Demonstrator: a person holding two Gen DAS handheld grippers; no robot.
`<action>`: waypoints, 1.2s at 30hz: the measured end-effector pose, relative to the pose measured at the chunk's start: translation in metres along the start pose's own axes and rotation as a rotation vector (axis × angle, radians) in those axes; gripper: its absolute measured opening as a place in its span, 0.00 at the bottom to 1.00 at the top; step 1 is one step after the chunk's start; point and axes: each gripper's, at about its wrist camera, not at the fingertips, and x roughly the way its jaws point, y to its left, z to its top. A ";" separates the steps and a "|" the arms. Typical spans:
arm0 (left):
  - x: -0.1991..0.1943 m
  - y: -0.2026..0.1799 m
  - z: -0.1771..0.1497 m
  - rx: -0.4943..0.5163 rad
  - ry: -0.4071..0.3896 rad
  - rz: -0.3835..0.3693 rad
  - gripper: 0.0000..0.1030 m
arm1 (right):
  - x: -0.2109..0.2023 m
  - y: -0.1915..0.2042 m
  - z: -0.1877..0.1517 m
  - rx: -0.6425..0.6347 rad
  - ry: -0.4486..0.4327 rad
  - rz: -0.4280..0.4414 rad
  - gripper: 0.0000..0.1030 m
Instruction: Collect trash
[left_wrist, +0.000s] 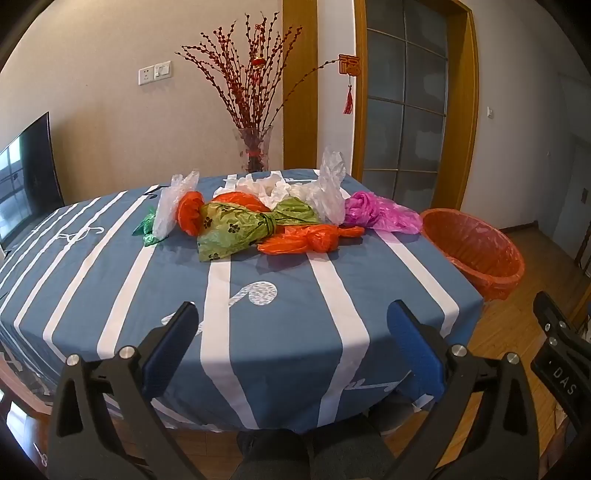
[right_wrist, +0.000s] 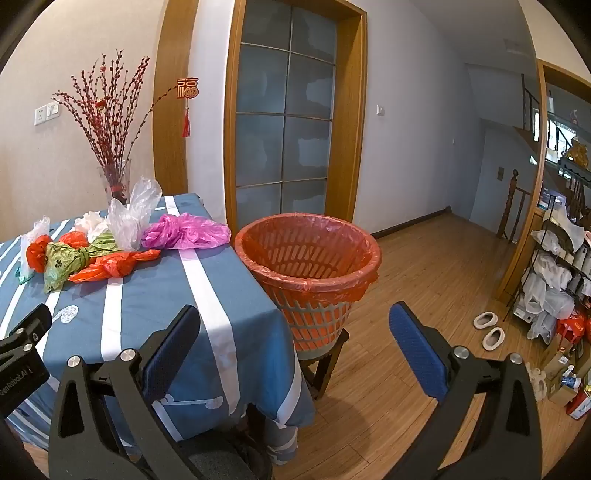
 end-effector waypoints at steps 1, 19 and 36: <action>0.000 0.000 -0.003 0.002 0.000 0.000 0.96 | 0.000 0.000 0.000 0.000 0.001 0.001 0.98; 0.001 -0.006 0.000 0.007 0.004 -0.001 0.96 | 0.000 0.003 0.000 0.000 0.004 0.001 0.98; 0.002 -0.006 0.001 0.002 0.011 0.010 0.96 | 0.007 0.006 0.000 0.006 0.018 0.010 0.98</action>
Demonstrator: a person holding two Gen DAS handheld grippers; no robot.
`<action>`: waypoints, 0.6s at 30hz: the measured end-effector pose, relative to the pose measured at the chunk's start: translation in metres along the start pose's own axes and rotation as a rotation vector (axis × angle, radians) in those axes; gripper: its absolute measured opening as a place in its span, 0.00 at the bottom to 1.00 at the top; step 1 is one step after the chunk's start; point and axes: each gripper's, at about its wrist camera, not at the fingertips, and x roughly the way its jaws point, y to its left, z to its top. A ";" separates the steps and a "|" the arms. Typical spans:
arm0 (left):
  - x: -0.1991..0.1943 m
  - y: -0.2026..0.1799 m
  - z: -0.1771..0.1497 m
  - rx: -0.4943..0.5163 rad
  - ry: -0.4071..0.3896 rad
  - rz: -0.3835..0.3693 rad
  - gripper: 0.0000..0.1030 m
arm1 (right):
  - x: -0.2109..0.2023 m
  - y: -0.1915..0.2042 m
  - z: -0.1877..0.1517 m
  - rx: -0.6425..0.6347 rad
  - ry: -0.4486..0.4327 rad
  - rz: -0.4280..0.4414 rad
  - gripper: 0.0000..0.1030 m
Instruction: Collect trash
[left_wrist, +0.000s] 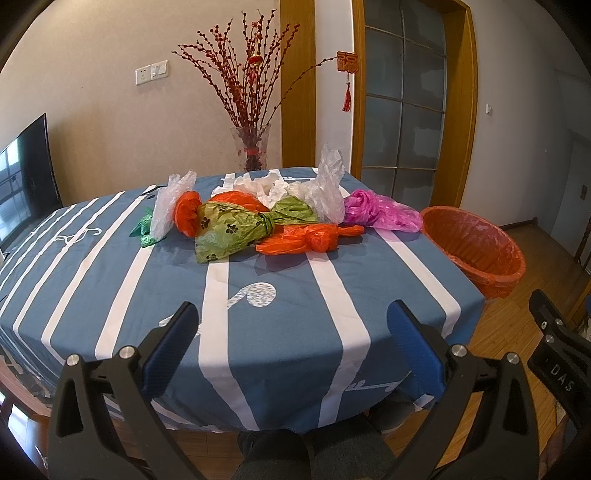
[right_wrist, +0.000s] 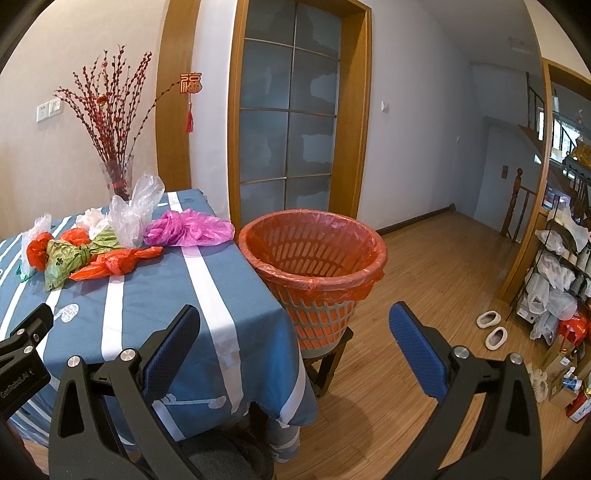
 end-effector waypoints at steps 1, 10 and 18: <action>0.001 0.001 0.000 -0.002 0.003 0.005 0.96 | 0.004 0.001 0.002 0.004 0.007 0.010 0.98; 0.029 0.040 0.009 -0.069 0.040 0.084 0.96 | 0.038 0.017 0.024 0.031 0.065 0.149 0.98; 0.054 0.095 0.022 -0.143 0.060 0.182 0.96 | 0.072 0.058 0.061 0.015 0.070 0.245 0.94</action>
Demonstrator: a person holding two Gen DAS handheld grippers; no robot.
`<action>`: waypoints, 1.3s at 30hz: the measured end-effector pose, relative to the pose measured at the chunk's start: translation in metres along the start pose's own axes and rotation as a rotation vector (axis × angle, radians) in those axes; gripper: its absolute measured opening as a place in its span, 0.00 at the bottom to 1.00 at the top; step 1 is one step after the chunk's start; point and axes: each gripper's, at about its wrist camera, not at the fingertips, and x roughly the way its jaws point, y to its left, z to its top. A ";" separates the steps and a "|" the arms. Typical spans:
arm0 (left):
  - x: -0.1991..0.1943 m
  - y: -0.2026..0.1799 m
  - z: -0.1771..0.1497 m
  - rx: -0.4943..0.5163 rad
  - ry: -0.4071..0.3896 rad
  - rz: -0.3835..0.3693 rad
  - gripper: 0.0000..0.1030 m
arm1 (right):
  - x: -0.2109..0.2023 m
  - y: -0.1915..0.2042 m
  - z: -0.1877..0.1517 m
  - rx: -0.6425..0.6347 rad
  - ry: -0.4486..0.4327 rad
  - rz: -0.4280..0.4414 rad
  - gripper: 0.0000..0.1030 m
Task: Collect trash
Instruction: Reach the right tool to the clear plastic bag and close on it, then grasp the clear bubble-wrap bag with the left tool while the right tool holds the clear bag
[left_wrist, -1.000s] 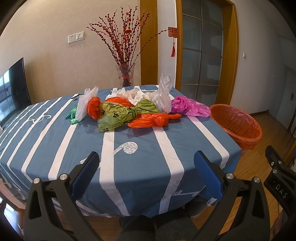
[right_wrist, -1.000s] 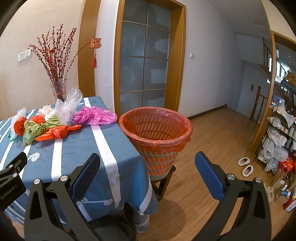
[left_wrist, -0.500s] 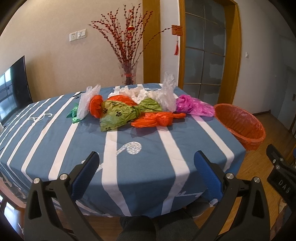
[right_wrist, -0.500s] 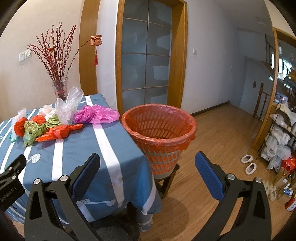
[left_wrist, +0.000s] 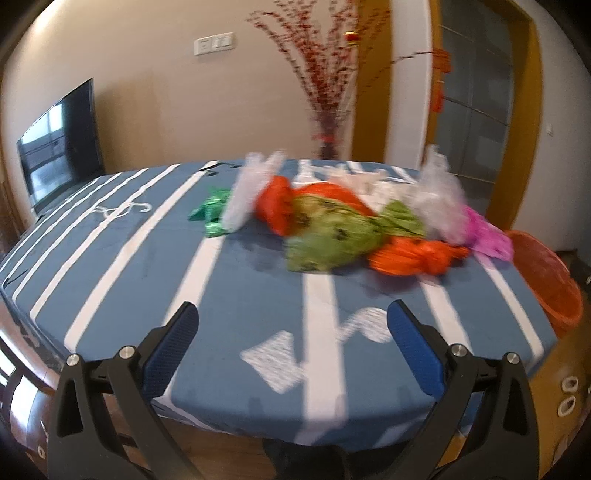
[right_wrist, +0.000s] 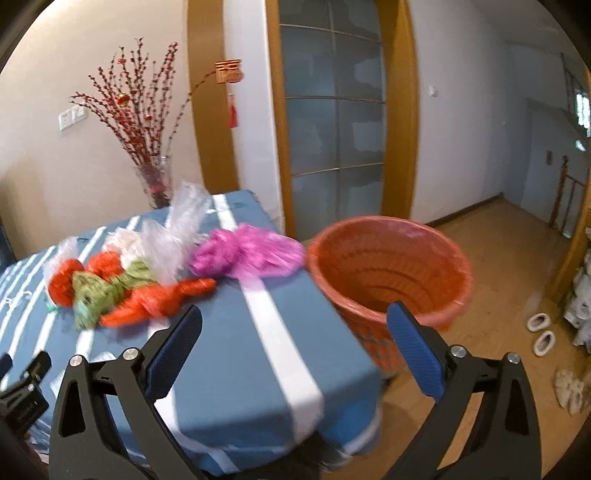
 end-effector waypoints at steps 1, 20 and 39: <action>0.004 0.007 0.003 -0.014 0.005 0.012 0.96 | 0.007 0.006 0.006 0.002 0.010 0.036 0.92; 0.050 0.045 0.026 -0.086 0.038 0.036 0.96 | 0.125 0.108 0.059 -0.054 0.190 0.220 0.53; 0.062 0.059 0.058 -0.103 0.004 -0.017 0.81 | 0.108 0.099 0.051 -0.114 0.192 0.248 0.08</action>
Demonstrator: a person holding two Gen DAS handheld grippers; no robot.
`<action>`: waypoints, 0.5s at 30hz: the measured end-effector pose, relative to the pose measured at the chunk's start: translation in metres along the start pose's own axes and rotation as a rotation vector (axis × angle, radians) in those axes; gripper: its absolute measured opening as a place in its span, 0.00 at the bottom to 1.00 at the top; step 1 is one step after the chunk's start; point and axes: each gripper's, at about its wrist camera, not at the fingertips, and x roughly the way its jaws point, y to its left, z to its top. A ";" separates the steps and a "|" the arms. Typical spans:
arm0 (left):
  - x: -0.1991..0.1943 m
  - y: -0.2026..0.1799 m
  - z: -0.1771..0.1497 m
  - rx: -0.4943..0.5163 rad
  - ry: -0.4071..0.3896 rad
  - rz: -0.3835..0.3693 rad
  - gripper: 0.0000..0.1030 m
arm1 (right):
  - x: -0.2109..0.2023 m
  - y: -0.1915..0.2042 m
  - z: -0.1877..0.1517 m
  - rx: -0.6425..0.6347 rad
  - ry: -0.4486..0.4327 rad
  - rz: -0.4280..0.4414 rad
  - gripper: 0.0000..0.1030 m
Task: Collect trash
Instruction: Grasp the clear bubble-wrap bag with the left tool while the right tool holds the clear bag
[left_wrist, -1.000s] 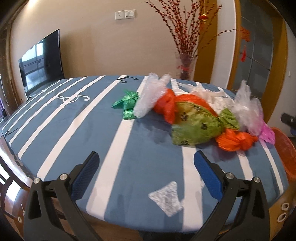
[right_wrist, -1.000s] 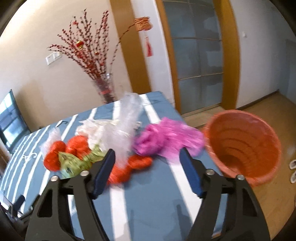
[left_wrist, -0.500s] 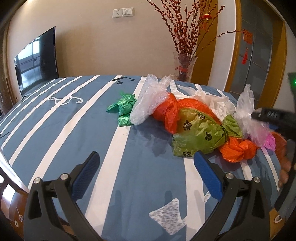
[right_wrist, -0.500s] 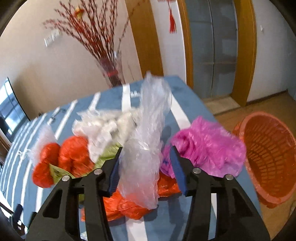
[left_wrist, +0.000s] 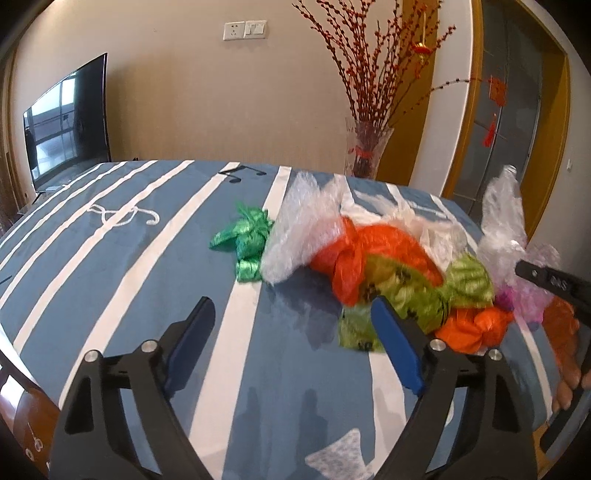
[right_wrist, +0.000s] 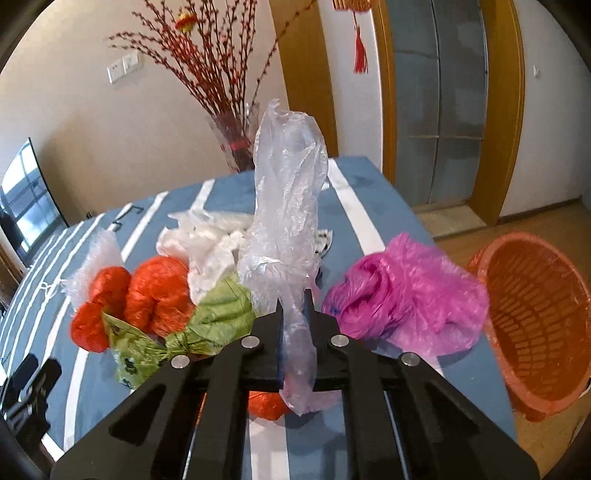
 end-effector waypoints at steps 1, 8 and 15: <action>0.002 0.001 0.006 -0.005 -0.003 -0.003 0.79 | -0.001 -0.001 0.001 0.004 -0.006 -0.001 0.08; 0.014 0.007 0.039 -0.017 -0.012 0.003 0.75 | -0.011 -0.018 0.005 0.046 -0.041 -0.022 0.08; 0.040 -0.006 0.058 0.019 0.019 0.000 0.75 | -0.005 -0.021 -0.001 0.038 -0.011 -0.022 0.08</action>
